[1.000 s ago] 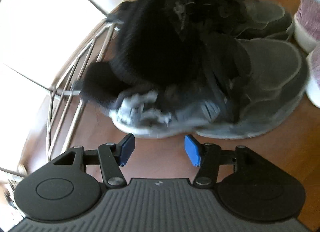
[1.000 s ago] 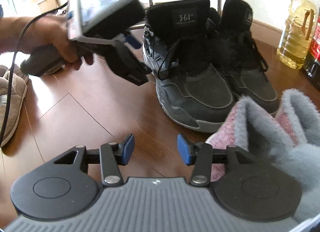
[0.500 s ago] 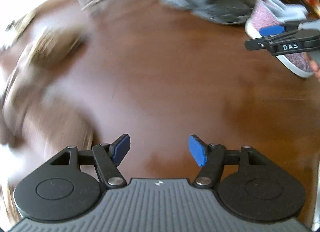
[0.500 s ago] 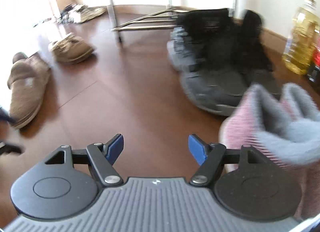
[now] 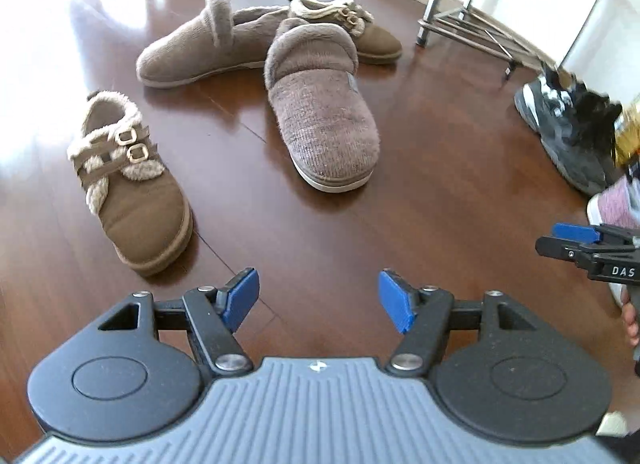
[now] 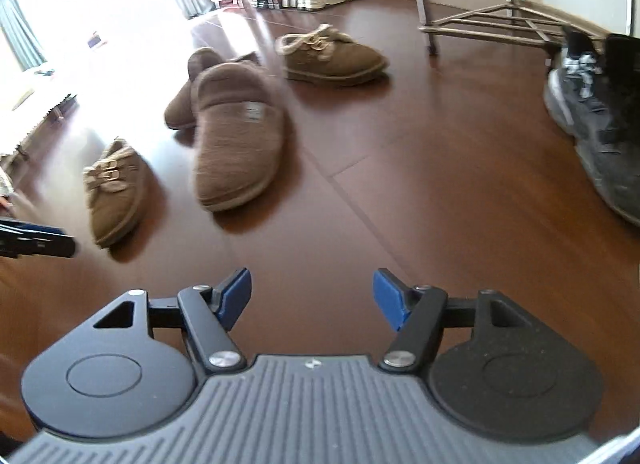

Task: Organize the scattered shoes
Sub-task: 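Withdraw both tools back toward the brown slippers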

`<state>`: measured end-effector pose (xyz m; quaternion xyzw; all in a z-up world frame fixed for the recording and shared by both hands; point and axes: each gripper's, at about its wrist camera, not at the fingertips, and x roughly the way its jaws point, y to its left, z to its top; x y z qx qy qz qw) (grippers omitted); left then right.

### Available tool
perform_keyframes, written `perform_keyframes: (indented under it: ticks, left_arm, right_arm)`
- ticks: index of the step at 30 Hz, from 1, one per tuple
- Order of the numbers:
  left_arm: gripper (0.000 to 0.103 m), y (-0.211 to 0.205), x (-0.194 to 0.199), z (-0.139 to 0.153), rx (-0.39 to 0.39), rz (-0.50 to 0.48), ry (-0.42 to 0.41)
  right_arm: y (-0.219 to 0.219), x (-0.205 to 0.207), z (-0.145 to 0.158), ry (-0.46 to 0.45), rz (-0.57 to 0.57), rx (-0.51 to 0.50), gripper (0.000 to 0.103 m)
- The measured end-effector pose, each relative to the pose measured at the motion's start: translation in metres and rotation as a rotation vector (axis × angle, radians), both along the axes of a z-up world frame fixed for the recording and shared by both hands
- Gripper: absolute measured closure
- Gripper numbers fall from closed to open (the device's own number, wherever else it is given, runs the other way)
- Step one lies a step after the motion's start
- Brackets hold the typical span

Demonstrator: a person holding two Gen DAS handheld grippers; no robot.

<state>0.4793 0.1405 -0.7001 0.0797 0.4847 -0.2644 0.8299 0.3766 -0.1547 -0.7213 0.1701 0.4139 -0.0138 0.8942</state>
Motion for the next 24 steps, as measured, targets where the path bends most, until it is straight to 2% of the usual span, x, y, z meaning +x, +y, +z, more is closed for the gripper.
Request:
perform_keyframes:
  ticks: [3,5,10,14,20,24]
  left_arm:
    - [0.029,-0.007,-0.003,-0.002,0.009,-0.036,-0.021]
    - [0.029,-0.002,-0.007,0.001,0.021,-0.035,-0.043]
    - [0.029,0.004,-0.015,0.006,0.039,-0.033,-0.101]
    - [0.029,0.003,-0.015,0.006,0.053,-0.053,-0.110]
    - [0.029,0.006,-0.002,0.003,0.053,-0.054,-0.072]
    - [0.029,0.003,0.014,0.004,0.073,-0.047,-0.066]
  right_arm:
    - [0.007,0.004,-0.005,0.034,0.006,0.044,0.034]
    - [0.013,0.009,-0.007,0.051,0.025,0.038,0.030]
    - [0.036,0.028,-0.015,0.083,0.101,0.026,0.029]
    - [0.045,0.033,-0.020,0.105,0.133,0.013,0.025]
    - [0.055,0.052,-0.020,0.126,0.239,-0.062,0.025]
    - [0.066,0.082,-0.003,0.062,0.371,-0.152,0.026]
